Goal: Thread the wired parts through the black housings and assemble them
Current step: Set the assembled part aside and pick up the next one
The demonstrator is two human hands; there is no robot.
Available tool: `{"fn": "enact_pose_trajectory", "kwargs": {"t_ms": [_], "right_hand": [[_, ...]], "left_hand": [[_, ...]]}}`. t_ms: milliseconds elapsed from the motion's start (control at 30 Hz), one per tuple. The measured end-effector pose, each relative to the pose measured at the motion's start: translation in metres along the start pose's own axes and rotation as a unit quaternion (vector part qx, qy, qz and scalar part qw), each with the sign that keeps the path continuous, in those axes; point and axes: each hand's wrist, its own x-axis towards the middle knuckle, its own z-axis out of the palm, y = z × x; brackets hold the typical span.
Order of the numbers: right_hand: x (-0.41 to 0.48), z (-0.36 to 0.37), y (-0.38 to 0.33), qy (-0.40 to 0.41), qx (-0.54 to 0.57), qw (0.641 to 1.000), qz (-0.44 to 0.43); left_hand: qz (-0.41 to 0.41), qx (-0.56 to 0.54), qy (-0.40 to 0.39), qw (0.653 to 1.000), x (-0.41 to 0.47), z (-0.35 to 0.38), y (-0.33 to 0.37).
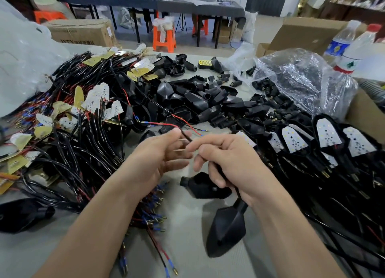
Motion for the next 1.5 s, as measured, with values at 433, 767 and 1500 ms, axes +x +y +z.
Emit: {"fn": "enact_pose_trajectory", "kwargs": {"t_ms": [433, 767, 1500], "right_hand": [[-0.008, 0.009, -0.004, -0.133, 0.117, 0.982, 0.063], [-0.016, 0.007, -0.008, -0.224, 0.145, 0.961, 0.072], [0.083, -0.043, 0.011, 0.157, -0.682, 0.711, 0.069]], "left_hand": [[0.086, -0.199, 0.174, 0.961, 0.011, -0.013, 0.005], [0.057, -0.201, 0.142, 0.967, 0.026, -0.015, -0.001], [0.226, 0.335, 0.289, 0.868, 0.007, -0.013, -0.006]]}}
